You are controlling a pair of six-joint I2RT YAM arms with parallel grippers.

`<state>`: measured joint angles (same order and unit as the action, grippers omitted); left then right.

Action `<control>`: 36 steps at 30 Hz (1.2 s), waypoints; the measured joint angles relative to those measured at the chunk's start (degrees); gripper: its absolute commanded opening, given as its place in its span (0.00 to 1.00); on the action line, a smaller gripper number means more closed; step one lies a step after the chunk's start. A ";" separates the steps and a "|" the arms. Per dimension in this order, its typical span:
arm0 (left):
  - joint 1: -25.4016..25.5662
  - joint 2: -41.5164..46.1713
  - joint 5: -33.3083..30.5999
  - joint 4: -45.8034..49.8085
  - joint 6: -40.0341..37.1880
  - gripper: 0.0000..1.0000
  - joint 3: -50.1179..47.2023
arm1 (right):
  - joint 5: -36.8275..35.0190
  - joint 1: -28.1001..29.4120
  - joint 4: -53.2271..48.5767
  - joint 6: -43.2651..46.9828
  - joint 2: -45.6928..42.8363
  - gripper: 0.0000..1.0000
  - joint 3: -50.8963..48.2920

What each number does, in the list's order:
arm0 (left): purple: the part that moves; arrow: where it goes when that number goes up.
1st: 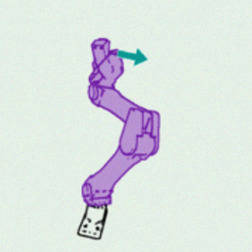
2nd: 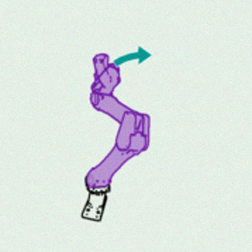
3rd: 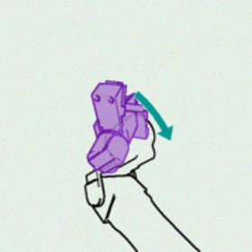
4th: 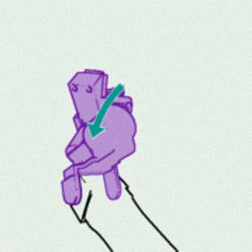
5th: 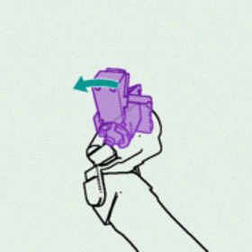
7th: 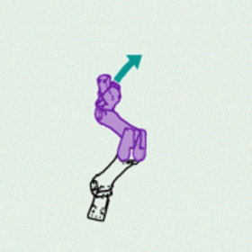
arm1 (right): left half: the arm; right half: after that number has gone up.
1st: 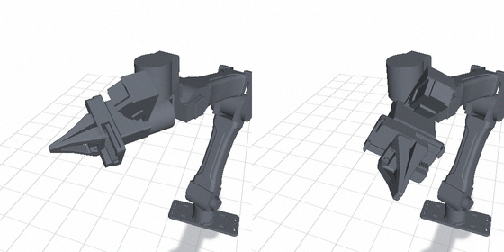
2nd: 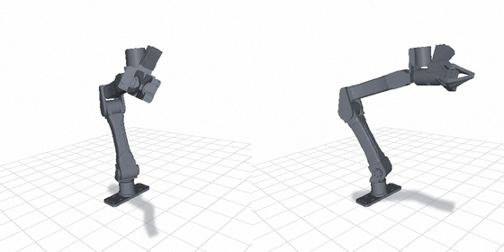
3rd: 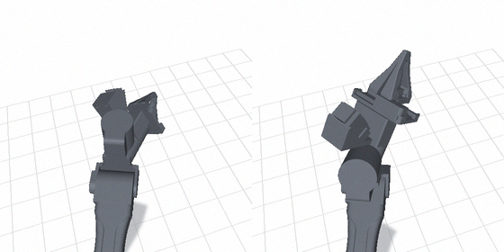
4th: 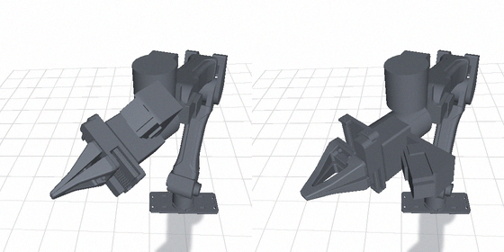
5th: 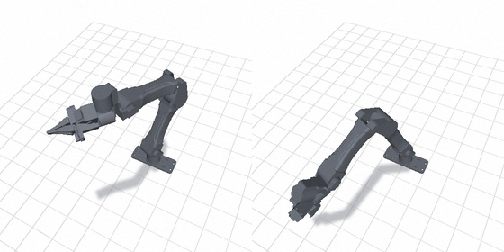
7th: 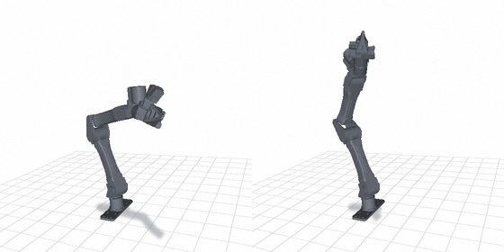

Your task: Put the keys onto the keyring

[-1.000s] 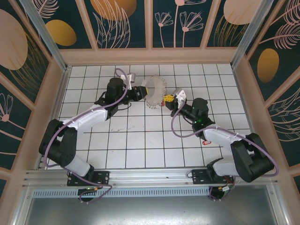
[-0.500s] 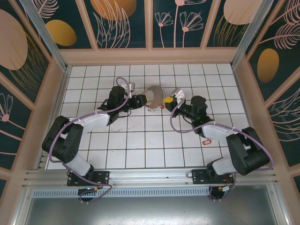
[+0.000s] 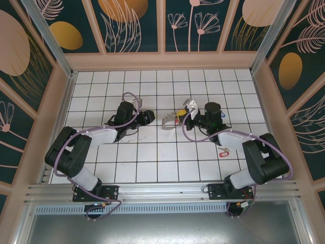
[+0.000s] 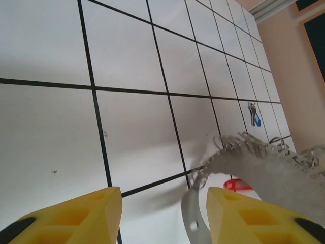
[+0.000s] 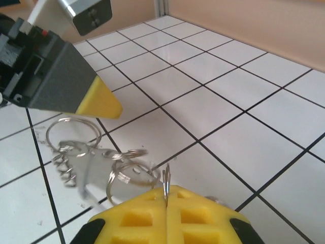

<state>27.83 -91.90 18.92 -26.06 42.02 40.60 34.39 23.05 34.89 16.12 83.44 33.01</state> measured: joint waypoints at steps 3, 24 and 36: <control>0.00 1.75 -0.39 -1.20 -1.42 0.46 -0.17 | -2.67 2.23 -2.25 7.39 -0.07 0.00 0.79; -0.09 9.68 -5.90 -4.31 -10.62 0.34 -0.11 | -23.58 28.35 -1.97 27.71 -5.55 0.00 -7.65; -0.09 13.07 0.37 -9.73 -18.34 0.29 -1.55 | 9.68 8.81 -7.02 8.81 -8.07 0.00 -4.20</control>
<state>27.75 -78.83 19.29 -35.79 23.68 39.05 44.07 31.86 27.88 24.93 75.37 28.82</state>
